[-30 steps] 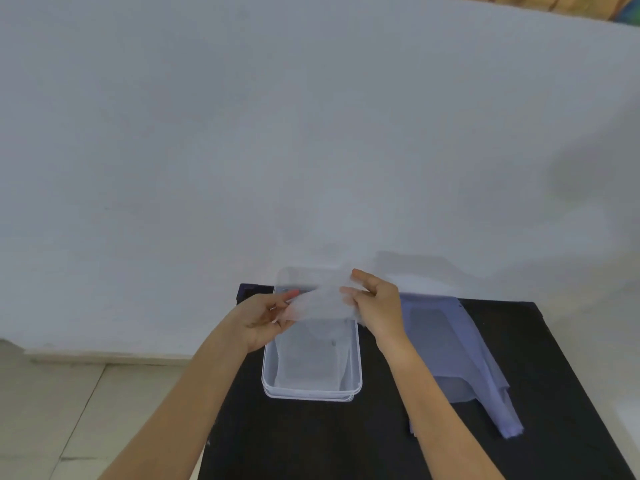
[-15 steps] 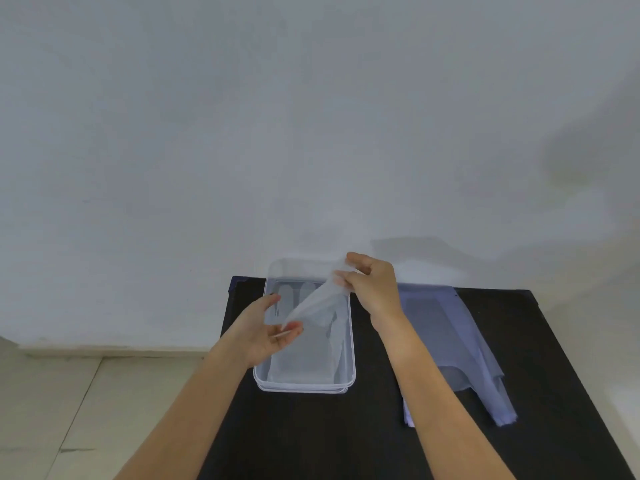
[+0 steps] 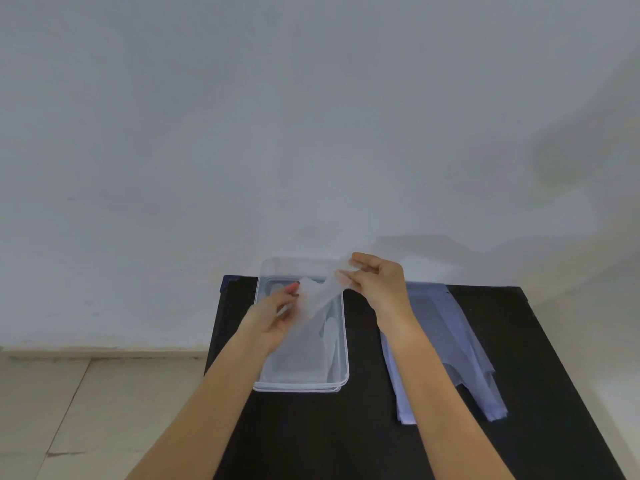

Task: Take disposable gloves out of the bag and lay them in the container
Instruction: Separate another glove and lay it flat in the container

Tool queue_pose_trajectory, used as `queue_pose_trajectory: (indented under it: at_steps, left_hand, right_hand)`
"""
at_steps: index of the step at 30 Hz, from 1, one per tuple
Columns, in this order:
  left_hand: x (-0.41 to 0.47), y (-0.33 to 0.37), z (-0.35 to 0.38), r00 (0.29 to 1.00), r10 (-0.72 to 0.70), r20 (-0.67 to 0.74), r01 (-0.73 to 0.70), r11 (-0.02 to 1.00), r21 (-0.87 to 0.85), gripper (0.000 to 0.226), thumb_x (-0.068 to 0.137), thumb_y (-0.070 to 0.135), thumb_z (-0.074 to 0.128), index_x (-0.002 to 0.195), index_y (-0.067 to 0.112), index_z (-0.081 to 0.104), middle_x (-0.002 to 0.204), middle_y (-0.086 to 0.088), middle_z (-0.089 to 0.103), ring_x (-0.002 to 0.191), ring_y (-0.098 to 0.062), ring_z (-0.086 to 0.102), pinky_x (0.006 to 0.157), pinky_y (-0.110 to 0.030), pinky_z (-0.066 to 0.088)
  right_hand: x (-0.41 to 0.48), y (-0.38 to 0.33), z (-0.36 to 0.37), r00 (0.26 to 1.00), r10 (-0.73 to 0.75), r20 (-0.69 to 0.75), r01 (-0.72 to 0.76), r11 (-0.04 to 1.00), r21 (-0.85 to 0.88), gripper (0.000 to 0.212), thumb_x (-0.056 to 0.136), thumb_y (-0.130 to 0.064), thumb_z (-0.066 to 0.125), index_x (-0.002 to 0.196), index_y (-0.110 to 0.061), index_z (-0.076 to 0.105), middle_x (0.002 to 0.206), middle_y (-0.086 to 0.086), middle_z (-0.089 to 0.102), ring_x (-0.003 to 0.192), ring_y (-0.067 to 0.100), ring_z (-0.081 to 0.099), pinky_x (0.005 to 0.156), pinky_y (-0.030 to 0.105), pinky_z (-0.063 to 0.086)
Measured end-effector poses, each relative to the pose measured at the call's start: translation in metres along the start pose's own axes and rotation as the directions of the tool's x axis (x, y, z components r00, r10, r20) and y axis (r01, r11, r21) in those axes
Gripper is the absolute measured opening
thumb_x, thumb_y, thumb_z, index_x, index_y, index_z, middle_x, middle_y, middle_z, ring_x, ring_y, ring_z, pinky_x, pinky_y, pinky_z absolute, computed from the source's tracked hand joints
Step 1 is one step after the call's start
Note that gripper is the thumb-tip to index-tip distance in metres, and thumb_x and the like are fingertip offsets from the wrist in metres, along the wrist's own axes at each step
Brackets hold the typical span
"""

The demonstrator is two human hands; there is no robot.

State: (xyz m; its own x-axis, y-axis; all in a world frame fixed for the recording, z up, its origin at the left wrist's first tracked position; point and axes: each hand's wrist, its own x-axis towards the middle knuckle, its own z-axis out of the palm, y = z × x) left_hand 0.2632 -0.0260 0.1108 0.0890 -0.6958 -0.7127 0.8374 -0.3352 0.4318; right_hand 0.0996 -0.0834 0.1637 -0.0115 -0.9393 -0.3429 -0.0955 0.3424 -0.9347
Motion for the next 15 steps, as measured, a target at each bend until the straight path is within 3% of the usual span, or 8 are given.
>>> queue_pose_trajectory:
  at_steps: [5,7,9,11,12,14,15]
  left_hand:
    - [0.006,0.021,-0.007,0.992,0.116,-0.053,-0.102,0.972,0.213,0.038,0.084,-0.017,0.049,0.117,-0.003,0.062,0.091,-0.008,0.062,0.078,-0.015,0.058,0.055,-0.015,0.056]
    - [0.011,0.029,-0.009,0.989,0.141,-0.041,-0.122,0.943,0.309,0.043,0.083,-0.019,0.048,0.122,-0.002,0.058,0.095,-0.009,0.062,0.078,-0.016,0.059,0.061,-0.015,0.057]
    - [0.015,0.037,-0.008,0.983,0.184,-0.015,-0.159,0.887,0.433,0.052,0.082,-0.02,0.047,0.13,0.0,0.053,0.109,-0.012,0.061,0.082,-0.017,0.06,0.077,-0.022,0.056]
    - [0.019,0.044,-0.006,0.964,0.264,0.031,-0.232,0.78,0.58,0.061,0.081,-0.019,0.05,0.136,0.006,0.05,0.113,-0.013,0.062,0.09,-0.021,0.063,0.089,-0.029,0.052]
    - [0.02,0.047,-0.004,0.948,0.311,0.067,-0.28,0.715,0.641,0.063,0.081,-0.017,0.052,0.138,0.011,0.049,0.112,-0.013,0.064,0.092,-0.021,0.064,0.087,-0.027,0.052]
    - [0.018,0.049,-0.002,0.906,0.397,0.149,-0.373,0.581,0.723,0.066,0.082,-0.014,0.052,0.138,0.021,0.048,0.111,-0.008,0.066,0.087,-0.016,0.064,0.072,-0.011,0.052]
    - [0.017,0.049,-0.003,0.879,0.434,0.198,-0.416,0.496,0.762,0.068,0.083,-0.013,0.05,0.139,0.025,0.046,0.114,-0.003,0.065,0.085,-0.013,0.064,0.066,-0.005,0.049]
  right_hand:
    - [0.005,0.012,-0.001,0.999,0.025,0.024,-0.021,0.988,-0.156,0.052,0.079,0.008,0.067,0.129,0.002,0.056,0.119,0.013,0.062,0.105,0.029,0.067,0.095,0.042,0.055]
    - [0.01,0.017,0.003,0.999,0.031,0.045,-0.02,0.971,-0.237,0.054,0.08,0.008,0.064,0.133,0.0,0.053,0.122,0.012,0.061,0.111,0.028,0.064,0.098,0.042,0.053]
    - [0.012,0.02,0.008,0.997,0.026,0.066,-0.006,0.959,-0.282,0.058,0.081,0.006,0.061,0.137,-0.002,0.05,0.134,0.013,0.058,0.12,0.026,0.059,0.103,0.042,0.049]
    - [0.013,0.021,0.013,0.997,-0.001,0.08,0.026,0.948,-0.317,0.059,0.083,0.003,0.06,0.14,-0.005,0.047,0.135,0.009,0.058,0.122,0.023,0.057,0.106,0.037,0.046]
    - [0.012,0.021,0.014,0.996,-0.023,0.081,0.049,0.94,-0.336,0.059,0.085,0.001,0.061,0.142,-0.007,0.046,0.13,0.007,0.062,0.116,0.023,0.061,0.103,0.029,0.048]
    - [0.009,0.022,0.017,0.994,-0.082,0.068,0.101,0.926,-0.362,0.06,0.087,-0.002,0.062,0.143,-0.012,0.044,0.12,0.016,0.067,0.104,0.035,0.064,0.081,0.013,0.053]
    - [0.007,0.025,0.018,0.993,-0.1,0.062,0.116,0.922,-0.369,0.06,0.088,-0.002,0.061,0.144,-0.013,0.043,0.119,0.023,0.066,0.102,0.04,0.063,0.073,0.011,0.053]
